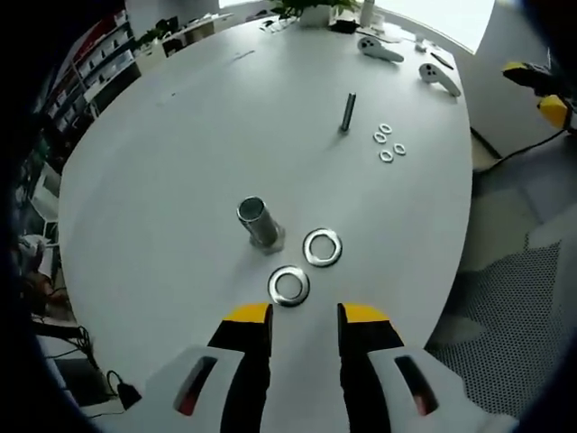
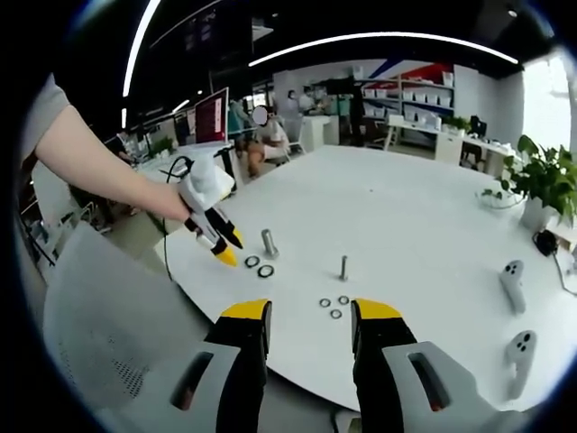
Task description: Place the washer onto the threaded stud by aligning its center hole with the stud, sliding it down to the base, and recovering from edge contact or off-axis alignment until the washer reaches the visible bottom stop.
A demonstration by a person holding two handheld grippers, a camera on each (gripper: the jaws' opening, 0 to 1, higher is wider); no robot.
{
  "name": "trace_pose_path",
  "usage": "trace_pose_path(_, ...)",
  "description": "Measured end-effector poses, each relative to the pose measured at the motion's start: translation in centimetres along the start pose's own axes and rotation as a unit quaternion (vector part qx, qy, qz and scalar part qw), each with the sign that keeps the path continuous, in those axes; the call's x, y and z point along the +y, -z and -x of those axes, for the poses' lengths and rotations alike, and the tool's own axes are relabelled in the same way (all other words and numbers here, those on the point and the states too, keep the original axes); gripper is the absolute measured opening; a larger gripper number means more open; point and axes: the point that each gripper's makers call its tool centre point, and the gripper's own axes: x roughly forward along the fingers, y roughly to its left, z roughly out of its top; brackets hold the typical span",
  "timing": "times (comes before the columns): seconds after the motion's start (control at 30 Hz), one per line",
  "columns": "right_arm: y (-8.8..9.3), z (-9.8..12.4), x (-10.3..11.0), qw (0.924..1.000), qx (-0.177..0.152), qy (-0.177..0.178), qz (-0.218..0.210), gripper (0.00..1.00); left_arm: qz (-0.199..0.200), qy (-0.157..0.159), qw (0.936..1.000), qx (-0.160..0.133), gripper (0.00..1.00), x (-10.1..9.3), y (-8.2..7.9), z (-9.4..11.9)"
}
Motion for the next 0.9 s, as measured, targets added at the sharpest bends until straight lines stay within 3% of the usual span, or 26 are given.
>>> trace_pose_path(0.27,0.0,0.0,0.1,1.0,0.0,-0.001,0.002,0.37,-0.011,0.003,0.9994,0.034,0.27,0.5,0.9,-1.1)
trace_pose_path(0.57,-0.2,0.3,-0.4,0.9999,-0.009,0.009,-0.011,0.37,-0.011,-0.003,0.9991,0.04,0.26,0.9,0.1,-1.8)
trace_pose_path(0.9,0.3,0.0,0.0,1.0,0.005,0.0,-0.002,0.37,-0.023,0.003,0.998,0.059,0.26,0.6,-0.3,-3.0)
